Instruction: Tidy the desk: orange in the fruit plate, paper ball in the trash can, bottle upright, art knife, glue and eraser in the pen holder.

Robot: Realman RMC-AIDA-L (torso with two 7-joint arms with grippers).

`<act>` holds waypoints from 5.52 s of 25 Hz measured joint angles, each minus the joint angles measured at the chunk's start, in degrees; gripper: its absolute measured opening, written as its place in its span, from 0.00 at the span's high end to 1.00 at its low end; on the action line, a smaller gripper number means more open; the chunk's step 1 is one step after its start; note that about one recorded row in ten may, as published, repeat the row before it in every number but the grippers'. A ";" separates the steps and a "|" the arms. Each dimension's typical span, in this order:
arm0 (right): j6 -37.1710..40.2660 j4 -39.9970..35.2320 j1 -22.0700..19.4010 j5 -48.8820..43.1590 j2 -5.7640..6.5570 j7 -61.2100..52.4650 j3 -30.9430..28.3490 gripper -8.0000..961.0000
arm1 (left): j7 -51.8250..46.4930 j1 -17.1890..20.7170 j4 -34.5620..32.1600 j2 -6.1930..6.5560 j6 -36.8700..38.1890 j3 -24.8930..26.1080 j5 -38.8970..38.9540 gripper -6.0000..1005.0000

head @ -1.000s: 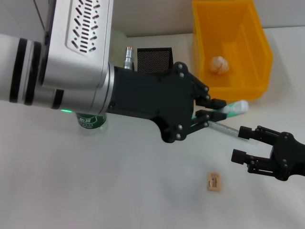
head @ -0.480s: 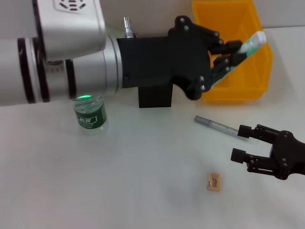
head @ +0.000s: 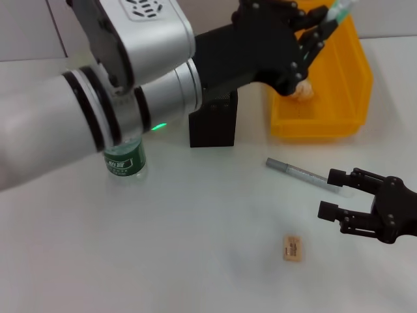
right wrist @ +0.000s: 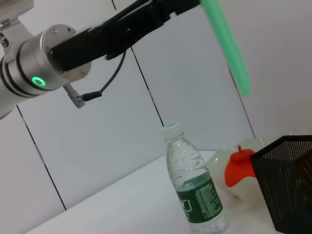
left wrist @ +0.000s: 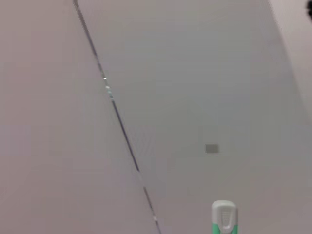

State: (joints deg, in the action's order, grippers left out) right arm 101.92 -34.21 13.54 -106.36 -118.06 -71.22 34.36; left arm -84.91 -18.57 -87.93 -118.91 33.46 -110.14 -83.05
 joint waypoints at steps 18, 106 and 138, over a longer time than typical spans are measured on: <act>0.02 0.02 0.00 0.02 0.21 0.54 0.00 0.13 | 0.08 -3.41 5.86 -0.25 -35.84 -15.14 2.40 0.85; 14.55 -53.02 9.45 -18.97 1.26 -42.48 12.12 0.13 | 44.31 5.11 68.33 2.30 59.49 36.74 13.60 0.16; -0.88 -57.19 17.78 -47.54 -1.52 -76.13 68.03 0.14 | 43.49 4.90 68.23 1.92 55.82 36.68 12.41 0.16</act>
State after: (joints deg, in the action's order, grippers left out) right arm 101.04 -91.40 31.32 -153.89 -119.58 -147.35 102.40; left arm -41.42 -13.67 -19.70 -116.98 89.28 -73.46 -70.64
